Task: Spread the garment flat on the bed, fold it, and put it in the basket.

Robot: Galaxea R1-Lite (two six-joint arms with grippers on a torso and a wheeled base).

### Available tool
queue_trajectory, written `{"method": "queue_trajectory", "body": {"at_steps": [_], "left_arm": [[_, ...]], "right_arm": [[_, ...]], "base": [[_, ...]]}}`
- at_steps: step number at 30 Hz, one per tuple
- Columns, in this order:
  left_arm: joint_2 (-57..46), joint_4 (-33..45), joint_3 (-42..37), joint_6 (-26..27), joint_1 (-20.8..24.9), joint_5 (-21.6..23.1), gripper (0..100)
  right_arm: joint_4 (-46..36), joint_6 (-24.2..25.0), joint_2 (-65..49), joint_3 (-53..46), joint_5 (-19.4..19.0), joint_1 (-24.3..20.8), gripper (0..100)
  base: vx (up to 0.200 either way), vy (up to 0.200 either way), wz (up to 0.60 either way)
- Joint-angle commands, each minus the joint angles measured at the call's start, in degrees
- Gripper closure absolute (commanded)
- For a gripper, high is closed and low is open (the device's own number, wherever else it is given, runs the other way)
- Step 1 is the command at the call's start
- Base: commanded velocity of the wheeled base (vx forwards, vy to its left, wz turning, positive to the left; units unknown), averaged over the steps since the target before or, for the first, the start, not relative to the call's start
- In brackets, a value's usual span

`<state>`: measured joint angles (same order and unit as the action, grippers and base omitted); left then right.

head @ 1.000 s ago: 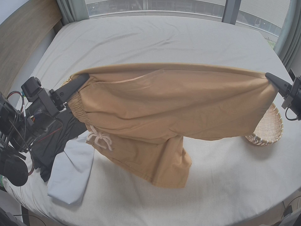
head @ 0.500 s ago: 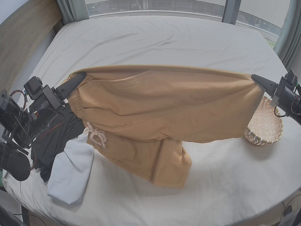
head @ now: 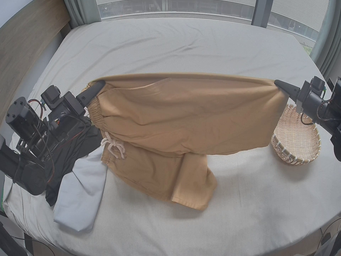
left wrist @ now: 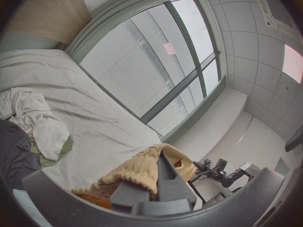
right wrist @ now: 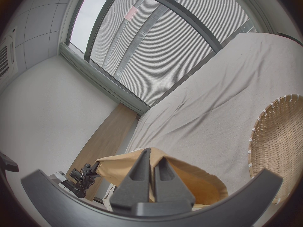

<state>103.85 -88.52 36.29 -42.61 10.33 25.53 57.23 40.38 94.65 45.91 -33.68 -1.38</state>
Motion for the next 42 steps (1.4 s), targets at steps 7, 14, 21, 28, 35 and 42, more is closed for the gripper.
{"method": "queue_trajectory", "body": {"at_steps": [7, 14, 21, 28, 35, 42], "left_arm": [[7.0, -0.1, 5.8, 0.1, -0.1, -1.4, 100], [11.5, -0.1, 11.1, 0.1, 0.0, -2.1, 100], [15.9, 0.0, 16.7, 0.1, 0.0, -2.5, 100], [20.2, 0.1, 21.2, 0.0, -0.1, -2.5, 100], [23.1, 3.9, 27.8, -0.1, -0.5, -3.3, 0], [23.5, 9.4, 31.4, -0.4, -1.7, -5.0, 0]], "right_arm": [[6.0, -1.4, 9.3, 3.4, 1.8, 0.3, 100], [6.0, -1.0, 13.6, 10.3, 2.0, 0.6, 100], [6.3, -1.2, 17.0, 13.9, 3.0, 0.7, 100], [6.6, -1.0, 20.8, 17.8, 3.2, 0.7, 100], [6.5, -1.2, 24.5, 22.8, 6.0, 0.8, 0], [6.7, -1.4, 23.8, 21.4, 7.6, 0.8, 0]], "base": [[0.000, 0.000, 0.00], [0.000, 0.000, 0.00], [0.000, 0.000, 0.00], [0.000, 0.000, 0.00], [0.000, 0.000, 0.00], [0.000, 0.000, 0.00]]}}
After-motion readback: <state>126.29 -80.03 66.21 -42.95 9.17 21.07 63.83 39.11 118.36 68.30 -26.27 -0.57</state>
